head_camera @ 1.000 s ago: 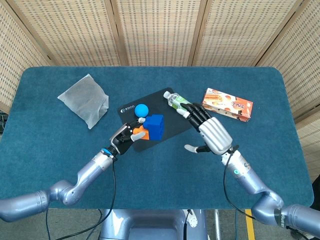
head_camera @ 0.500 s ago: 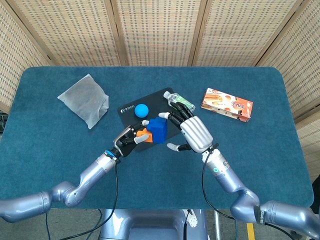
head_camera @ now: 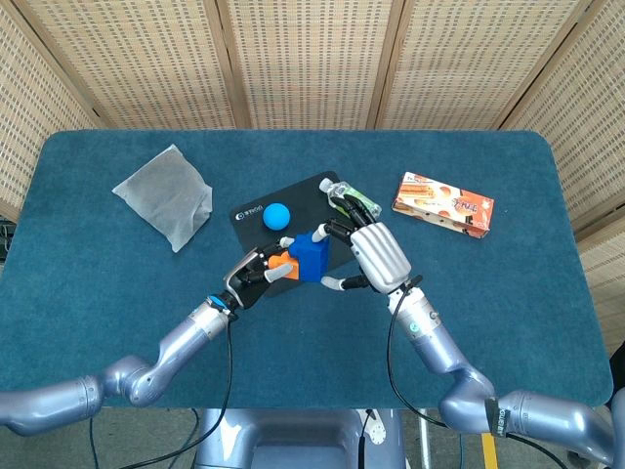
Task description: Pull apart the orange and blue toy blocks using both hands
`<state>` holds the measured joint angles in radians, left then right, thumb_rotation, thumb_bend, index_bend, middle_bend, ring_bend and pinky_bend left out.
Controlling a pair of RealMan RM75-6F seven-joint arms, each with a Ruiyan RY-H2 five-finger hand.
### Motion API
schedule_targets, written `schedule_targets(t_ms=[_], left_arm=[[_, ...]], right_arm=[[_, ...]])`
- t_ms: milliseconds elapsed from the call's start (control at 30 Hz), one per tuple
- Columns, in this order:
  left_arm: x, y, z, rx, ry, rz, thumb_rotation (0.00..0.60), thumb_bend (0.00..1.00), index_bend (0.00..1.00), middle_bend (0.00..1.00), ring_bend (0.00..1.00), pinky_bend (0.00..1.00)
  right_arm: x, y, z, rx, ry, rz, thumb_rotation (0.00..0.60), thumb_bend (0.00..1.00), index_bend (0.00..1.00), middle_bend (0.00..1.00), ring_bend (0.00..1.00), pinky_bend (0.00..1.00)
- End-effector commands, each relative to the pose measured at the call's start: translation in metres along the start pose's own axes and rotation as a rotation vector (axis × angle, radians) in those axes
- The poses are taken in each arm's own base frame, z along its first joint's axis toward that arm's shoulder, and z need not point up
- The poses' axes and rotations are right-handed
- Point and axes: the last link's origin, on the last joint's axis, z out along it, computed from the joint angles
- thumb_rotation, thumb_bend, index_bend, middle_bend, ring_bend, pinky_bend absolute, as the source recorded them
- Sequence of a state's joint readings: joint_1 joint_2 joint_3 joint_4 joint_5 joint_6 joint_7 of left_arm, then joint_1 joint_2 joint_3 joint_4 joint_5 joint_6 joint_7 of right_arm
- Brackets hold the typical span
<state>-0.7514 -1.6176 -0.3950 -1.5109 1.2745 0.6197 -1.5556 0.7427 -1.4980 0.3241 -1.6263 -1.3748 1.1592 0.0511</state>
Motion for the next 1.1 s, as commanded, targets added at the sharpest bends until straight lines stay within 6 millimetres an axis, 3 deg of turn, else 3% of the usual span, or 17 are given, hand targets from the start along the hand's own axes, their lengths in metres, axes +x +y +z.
schedule_targets(t_ms=[33, 233, 633, 733, 767, 833, 1000, 1100], left_arm=[[0.000, -0.001, 0.000, 0.002, 0.002, -0.002, 0.600, 0.31, 0.52, 0.52, 0.00, 0.00], [0.004, -0.002, 0.000, 0.008, 0.014, 0.000, 0.600, 0.31, 0.52, 0.52, 0.00, 0.00], [0.045, 0.031, -0.016, -0.050, 0.110, 0.034, 0.600, 0.32, 0.52, 0.52, 0.00, 0.00], [0.074, 0.063, -0.038, -0.087, 0.157, 0.229, 0.600, 0.32, 0.52, 0.52, 0.00, 0.00], [0.076, 0.066, -0.041, -0.087, 0.159, 0.251, 0.600, 0.33, 0.52, 0.52, 0.00, 0.00], [0.096, 0.085, -0.059, -0.072, 0.195, 0.488, 0.600, 0.33, 0.52, 0.52, 0.00, 0.00], [0.132, 0.115, -0.089, -0.018, 0.300, 0.905, 0.600, 0.33, 0.52, 0.52, 0.00, 0.00], [0.151, 0.121, -0.101, 0.030, 0.378, 1.083, 0.600, 0.33, 0.52, 0.52, 0.00, 0.00]], right_arm=[[0.002, 0.002, -0.001, -0.002, 0.005, 0.006, 0.600, 0.31, 0.59, 0.56, 0.10, 0.00], [0.006, 0.004, -0.003, 0.014, 0.026, 0.006, 0.600, 0.43, 0.62, 0.58, 0.12, 0.00], [0.041, 0.025, -0.013, 0.037, 0.087, -0.095, 0.600, 0.43, 0.62, 0.58, 0.12, 0.00], [0.056, 0.055, -0.023, -0.029, 0.059, -0.245, 0.600, 0.44, 0.62, 0.58, 0.12, 0.00], [0.057, 0.058, -0.025, -0.035, 0.052, -0.255, 0.600, 0.44, 0.62, 0.58, 0.12, 0.00], [0.060, 0.073, -0.033, -0.080, 0.012, -0.310, 0.600, 0.44, 0.62, 0.58, 0.12, 0.00], [0.057, 0.091, -0.044, -0.139, -0.038, -0.349, 0.600, 0.44, 0.62, 0.58, 0.12, 0.00], [0.053, 0.098, -0.047, -0.155, -0.057, -0.377, 0.600, 0.44, 0.62, 0.58, 0.12, 0.00]])
